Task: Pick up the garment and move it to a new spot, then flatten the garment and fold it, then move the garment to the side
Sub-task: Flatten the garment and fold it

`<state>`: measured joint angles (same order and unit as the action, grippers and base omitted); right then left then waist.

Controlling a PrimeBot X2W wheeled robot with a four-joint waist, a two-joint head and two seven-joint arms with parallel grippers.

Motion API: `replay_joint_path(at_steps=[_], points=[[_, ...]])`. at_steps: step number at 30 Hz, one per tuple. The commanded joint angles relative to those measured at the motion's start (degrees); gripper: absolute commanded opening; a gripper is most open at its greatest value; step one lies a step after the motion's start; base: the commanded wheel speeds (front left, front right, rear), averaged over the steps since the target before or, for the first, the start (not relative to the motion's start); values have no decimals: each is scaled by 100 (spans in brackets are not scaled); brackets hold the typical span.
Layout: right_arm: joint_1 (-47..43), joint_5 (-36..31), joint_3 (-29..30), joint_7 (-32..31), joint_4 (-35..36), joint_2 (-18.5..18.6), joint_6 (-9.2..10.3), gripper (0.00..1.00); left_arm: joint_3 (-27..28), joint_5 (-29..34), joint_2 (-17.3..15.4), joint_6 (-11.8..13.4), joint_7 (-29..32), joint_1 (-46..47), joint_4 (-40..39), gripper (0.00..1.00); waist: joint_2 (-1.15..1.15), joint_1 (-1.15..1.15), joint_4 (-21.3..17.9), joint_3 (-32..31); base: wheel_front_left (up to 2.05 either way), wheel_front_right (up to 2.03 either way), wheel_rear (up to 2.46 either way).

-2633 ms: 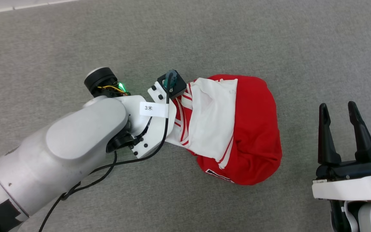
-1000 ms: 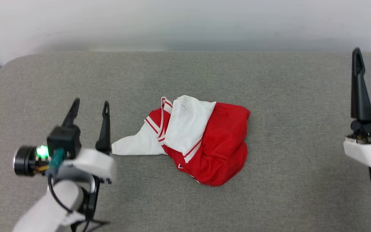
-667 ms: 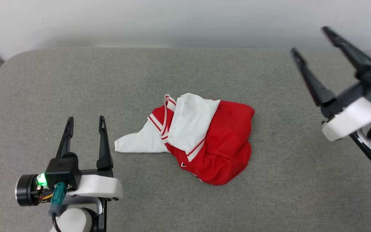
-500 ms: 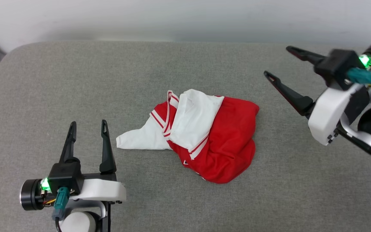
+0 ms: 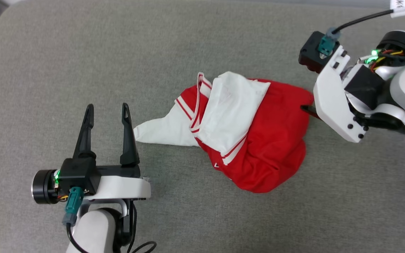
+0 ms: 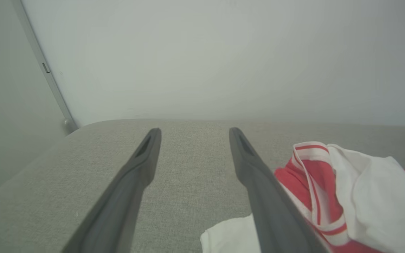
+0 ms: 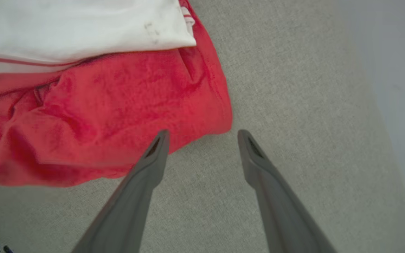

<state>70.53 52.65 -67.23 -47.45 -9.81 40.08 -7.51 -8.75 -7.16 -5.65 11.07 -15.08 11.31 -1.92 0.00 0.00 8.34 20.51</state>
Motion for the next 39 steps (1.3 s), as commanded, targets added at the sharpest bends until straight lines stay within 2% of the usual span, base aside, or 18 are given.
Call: replay_joint_path(at_steps=[1,7,13,15,16,17,18,24,28,33,39], points=[[139,-2,-103,-15,-92,-78,4,100,29,43,51,-39,-12,86,-20,100,0,0,183,274,0,0,0],[155,-80,-547,-109,-579,-324,4,100,102,130,217,-211,-12,275,-20,100,0,0,366,677,0,0,0],[-699,-331,-749,-480,-425,-311,-22,100,86,135,267,-266,-12,395,6,100,0,0,483,838,0,0,0],[-781,-341,-766,-373,-434,-306,-27,100,111,139,275,-271,-12,422,12,100,0,0,484,846,0,0,0],[-761,-335,-767,-330,-448,-315,-27,96,127,144,277,-272,-12,431,16,100,0,0,474,842,0,0,0],[-705,-330,-765,-247,-464,-328,-26,28,140,141,278,-268,-12,433,22,100,0,0,456,831,0,0,0],[-652,-325,-756,-205,-482,-339,-25,0,153,135,278,-265,-12,430,31,100,0,0,435,810,0,0,0],[63,-30,-616,762,-694,-319,6,0,234,197,276,-276,-12,319,79,100,0,0,251,499,0,0,0],[368,155,-586,1425,-602,-47,5,0,330,243,276,-278,-12,109,111,100,0,0,69,114,0,0,0],[389,314,-598,1877,-158,654,4,0,452,290,275,-324,-13,-212,139,100,0,0,-176,-336,0,0,0],[-219,618,-567,2115,646,1828,4,0,595,284,277,-331,-13,-613,132,100,0,0,-519,-749,0,0,0]])
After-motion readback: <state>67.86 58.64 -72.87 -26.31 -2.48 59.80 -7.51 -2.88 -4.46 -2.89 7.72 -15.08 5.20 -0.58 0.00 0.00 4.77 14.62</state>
